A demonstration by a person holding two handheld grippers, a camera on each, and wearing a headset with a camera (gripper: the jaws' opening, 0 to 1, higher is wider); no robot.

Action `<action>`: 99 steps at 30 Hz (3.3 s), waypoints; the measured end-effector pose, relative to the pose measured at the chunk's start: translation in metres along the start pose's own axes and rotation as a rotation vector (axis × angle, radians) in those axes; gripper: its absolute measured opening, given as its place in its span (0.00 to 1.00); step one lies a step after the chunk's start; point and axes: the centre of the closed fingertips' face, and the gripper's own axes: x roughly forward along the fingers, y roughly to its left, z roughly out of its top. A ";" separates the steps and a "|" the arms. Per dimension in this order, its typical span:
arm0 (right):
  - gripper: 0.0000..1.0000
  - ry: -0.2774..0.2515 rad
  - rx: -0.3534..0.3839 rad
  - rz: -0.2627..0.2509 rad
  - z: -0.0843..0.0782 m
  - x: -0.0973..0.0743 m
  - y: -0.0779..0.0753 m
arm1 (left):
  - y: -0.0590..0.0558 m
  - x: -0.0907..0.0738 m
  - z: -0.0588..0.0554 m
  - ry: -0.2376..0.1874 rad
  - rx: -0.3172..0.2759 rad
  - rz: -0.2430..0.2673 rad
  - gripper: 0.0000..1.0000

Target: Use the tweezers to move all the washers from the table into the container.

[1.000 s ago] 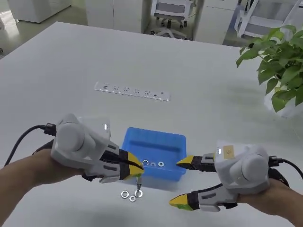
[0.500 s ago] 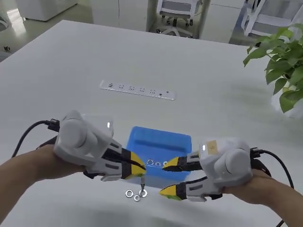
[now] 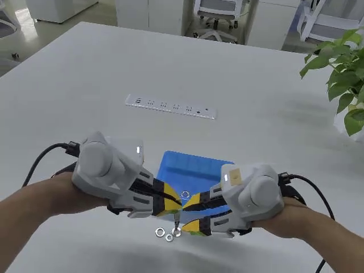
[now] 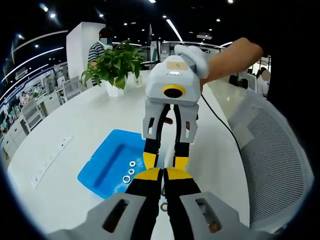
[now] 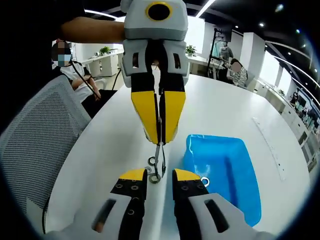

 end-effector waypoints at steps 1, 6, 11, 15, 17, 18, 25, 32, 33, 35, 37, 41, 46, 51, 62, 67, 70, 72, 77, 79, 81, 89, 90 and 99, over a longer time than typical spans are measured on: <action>0.19 0.001 -0.004 0.005 0.001 0.002 0.000 | 0.001 0.000 -0.001 0.000 -0.001 0.000 0.06; 0.16 0.004 -0.017 0.017 0.003 0.008 0.000 | 0.000 0.001 -0.001 -0.002 -0.003 -0.005 0.06; 0.11 0.013 -0.029 0.025 0.002 0.011 0.001 | 0.000 0.002 0.000 -0.003 -0.005 -0.006 0.06; 0.10 0.009 -0.016 0.026 0.001 0.011 0.002 | -0.001 0.003 0.001 -0.003 -0.005 -0.007 0.06; 0.10 0.007 -0.012 0.024 0.001 0.011 0.001 | 0.000 0.003 0.000 -0.001 -0.005 -0.006 0.06; 0.09 0.007 -0.012 0.023 0.001 0.011 0.001 | 0.000 0.003 0.000 -0.001 -0.006 -0.004 0.06; 0.09 0.010 -0.007 0.017 0.001 0.011 0.001 | 0.002 0.002 -0.001 0.005 -0.004 -0.001 0.06; 0.08 0.016 -0.017 0.019 0.001 0.011 0.002 | 0.002 0.001 -0.003 0.009 -0.002 -0.003 0.06; 0.08 0.017 -0.017 0.019 0.002 0.011 0.002 | 0.001 0.001 -0.003 0.009 -0.005 -0.005 0.06; 0.08 0.019 -0.017 0.020 0.002 0.011 0.002 | 0.001 0.001 -0.004 0.011 -0.007 -0.005 0.06; 0.08 0.016 -0.015 0.022 0.003 0.011 0.003 | 0.000 0.002 -0.005 0.015 -0.012 -0.008 0.07; 0.08 0.010 -0.012 0.017 0.006 0.009 0.003 | -0.002 0.002 -0.005 0.012 -0.016 -0.011 0.11; 0.08 0.003 -0.011 0.006 0.009 0.004 0.000 | -0.003 0.001 -0.005 0.006 -0.024 -0.009 0.18; 0.08 -0.013 -0.001 0.000 0.012 0.002 0.000 | -0.002 -0.001 -0.003 0.002 -0.011 0.002 0.17; 0.08 -0.033 0.003 -0.013 0.021 -0.010 0.001 | 0.001 -0.011 -0.003 -0.030 -0.077 0.032 0.29; 0.08 -0.055 0.005 -0.033 0.028 -0.019 -0.004 | 0.000 -0.013 -0.008 -0.038 -0.105 0.046 0.36; 0.08 -0.068 0.010 -0.041 0.032 -0.023 -0.006 | -0.001 -0.015 -0.011 -0.046 -0.116 0.051 0.37; 0.08 -0.073 0.012 -0.045 0.034 -0.025 -0.007 | -0.002 -0.016 -0.013 -0.051 -0.126 0.056 0.39; 0.08 -0.088 0.017 -0.059 0.039 -0.032 -0.012 | -0.005 -0.022 -0.009 -0.093 -0.165 0.076 0.48; 0.08 -0.096 0.021 -0.064 0.041 -0.035 -0.014 | -0.004 -0.024 -0.009 -0.103 -0.177 0.088 0.53; 0.08 -0.101 0.021 -0.071 0.042 -0.038 -0.017 | -0.002 -0.026 -0.013 -0.103 -0.192 0.098 0.57; 0.08 -0.121 0.034 -0.104 0.044 -0.047 -0.029 | 0.000 -0.031 -0.017 -0.117 -0.226 0.127 0.70; 0.08 -0.123 0.037 -0.109 0.044 -0.048 -0.031 | 0.000 -0.031 -0.018 -0.117 -0.231 0.130 0.72; 0.08 -0.136 0.055 -0.144 0.041 -0.056 -0.045 | 0.004 -0.035 -0.019 -0.132 -0.254 0.161 0.87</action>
